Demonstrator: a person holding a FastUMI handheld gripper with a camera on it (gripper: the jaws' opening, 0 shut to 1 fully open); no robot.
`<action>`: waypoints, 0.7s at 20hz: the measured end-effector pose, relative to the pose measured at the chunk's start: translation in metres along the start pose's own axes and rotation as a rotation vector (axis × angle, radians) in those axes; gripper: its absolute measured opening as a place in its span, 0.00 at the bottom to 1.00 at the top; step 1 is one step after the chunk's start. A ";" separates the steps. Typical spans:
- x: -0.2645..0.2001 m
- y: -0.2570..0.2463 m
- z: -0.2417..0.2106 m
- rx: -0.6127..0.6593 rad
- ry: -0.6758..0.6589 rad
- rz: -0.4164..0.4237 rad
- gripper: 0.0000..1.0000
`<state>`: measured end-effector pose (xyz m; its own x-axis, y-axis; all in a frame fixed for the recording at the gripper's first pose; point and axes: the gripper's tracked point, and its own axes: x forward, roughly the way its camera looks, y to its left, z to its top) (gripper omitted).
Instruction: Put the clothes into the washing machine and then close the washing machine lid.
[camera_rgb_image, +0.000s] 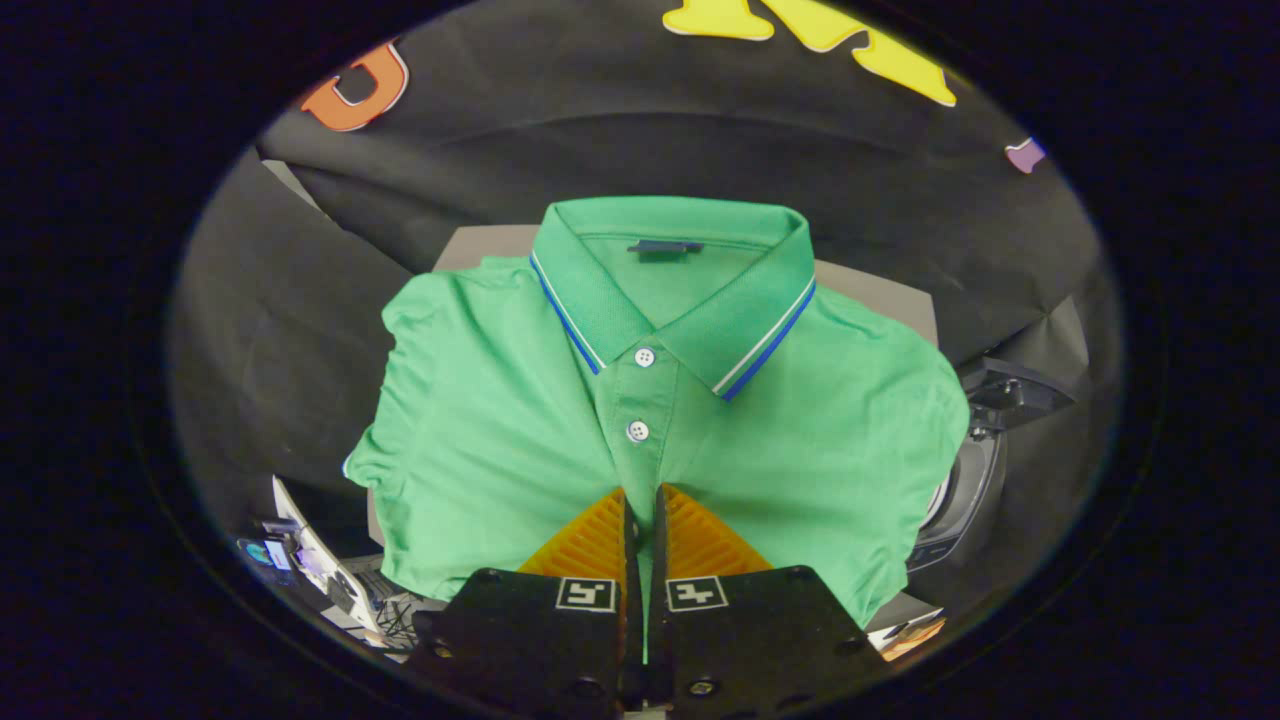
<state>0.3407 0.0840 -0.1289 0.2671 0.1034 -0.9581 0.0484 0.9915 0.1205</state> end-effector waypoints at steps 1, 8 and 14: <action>-0.007 0.004 0.000 0.015 -0.005 0.013 0.05; -0.060 0.018 0.011 0.104 -0.047 0.171 0.05; -0.105 0.027 0.010 0.107 -0.102 0.301 0.05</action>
<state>0.3238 0.0988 -0.0227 0.3799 0.3763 -0.8450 0.0521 0.9033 0.4257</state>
